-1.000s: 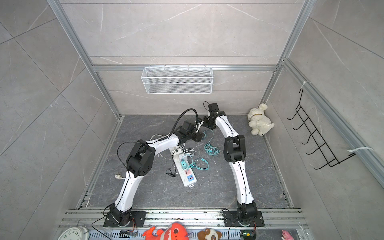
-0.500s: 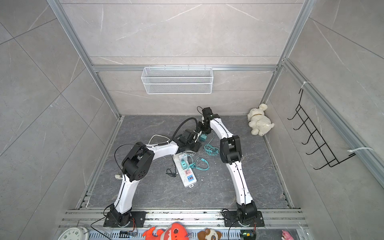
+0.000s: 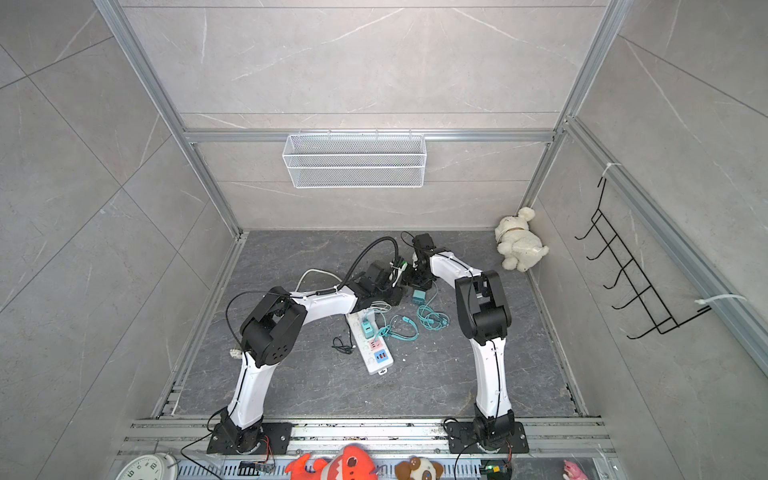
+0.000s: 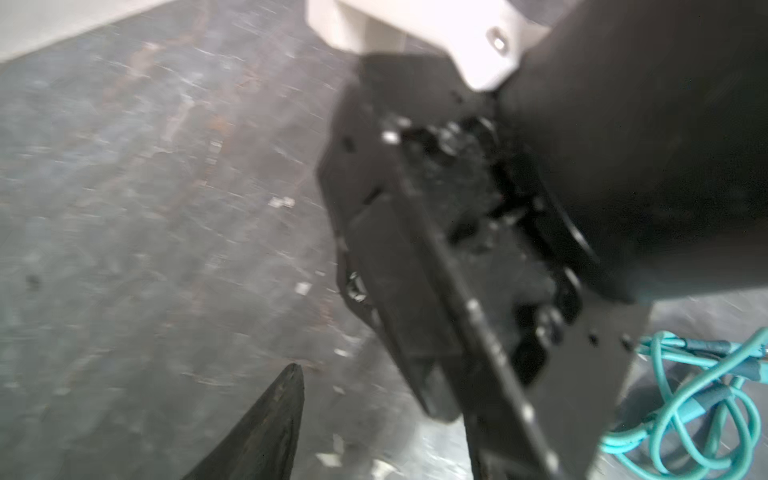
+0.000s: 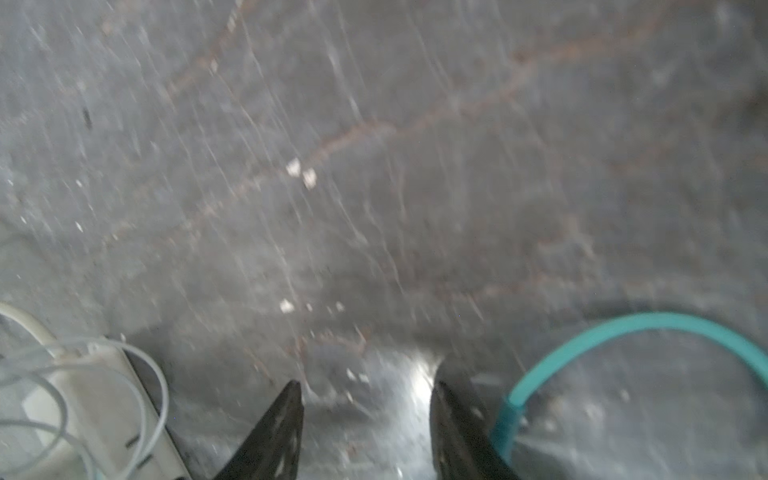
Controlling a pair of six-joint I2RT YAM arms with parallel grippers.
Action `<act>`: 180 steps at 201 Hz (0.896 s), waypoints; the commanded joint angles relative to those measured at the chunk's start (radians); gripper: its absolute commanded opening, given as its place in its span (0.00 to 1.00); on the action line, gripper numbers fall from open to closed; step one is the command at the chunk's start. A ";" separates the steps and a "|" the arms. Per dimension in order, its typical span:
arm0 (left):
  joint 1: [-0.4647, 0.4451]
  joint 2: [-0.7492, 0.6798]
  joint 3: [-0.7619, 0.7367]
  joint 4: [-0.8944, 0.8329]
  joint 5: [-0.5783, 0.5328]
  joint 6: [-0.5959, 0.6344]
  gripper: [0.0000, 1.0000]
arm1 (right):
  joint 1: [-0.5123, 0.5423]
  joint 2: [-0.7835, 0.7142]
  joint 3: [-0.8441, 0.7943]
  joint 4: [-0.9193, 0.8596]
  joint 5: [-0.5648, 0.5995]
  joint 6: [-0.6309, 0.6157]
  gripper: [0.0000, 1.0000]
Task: Insert the plug
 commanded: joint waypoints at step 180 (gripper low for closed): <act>-0.168 0.108 0.230 -0.097 -0.171 -0.124 0.54 | -0.295 -0.639 -0.560 0.099 -0.006 0.026 0.58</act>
